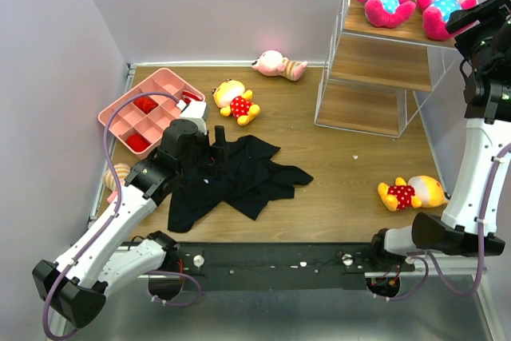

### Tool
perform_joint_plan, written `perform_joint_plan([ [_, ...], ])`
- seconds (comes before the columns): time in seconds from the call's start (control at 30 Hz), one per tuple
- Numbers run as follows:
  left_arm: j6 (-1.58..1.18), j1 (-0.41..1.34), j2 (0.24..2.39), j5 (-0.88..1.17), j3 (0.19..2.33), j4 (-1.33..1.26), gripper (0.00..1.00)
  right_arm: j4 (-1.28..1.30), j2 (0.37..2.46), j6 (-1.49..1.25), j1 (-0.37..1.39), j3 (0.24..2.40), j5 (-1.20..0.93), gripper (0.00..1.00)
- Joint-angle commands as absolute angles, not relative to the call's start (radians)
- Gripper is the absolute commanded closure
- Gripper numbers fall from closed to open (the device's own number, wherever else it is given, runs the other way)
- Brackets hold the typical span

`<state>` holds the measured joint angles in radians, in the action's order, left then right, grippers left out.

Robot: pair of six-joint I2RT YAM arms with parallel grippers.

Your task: Place and organize the stuffed toys onto the shelf

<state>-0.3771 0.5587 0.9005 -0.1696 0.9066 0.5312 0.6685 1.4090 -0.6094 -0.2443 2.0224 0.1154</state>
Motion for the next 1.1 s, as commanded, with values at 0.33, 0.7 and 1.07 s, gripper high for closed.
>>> perform_joint_plan([
  [0.33,-0.391,0.563,0.876,-0.235,0.897,0.508,0.01,0.689,1.089,-0.465,-0.252,1.587,-0.270,0.32],
  [0.7,-0.413,0.543,0.894,-0.265,0.908,0.515,0.02,0.526,0.606,-0.659,-0.236,0.835,-0.326,0.37],
  [1.07,-0.397,0.545,0.902,-0.258,0.893,0.515,0.02,0.754,0.658,-0.963,-0.238,0.703,0.342,0.35],
])
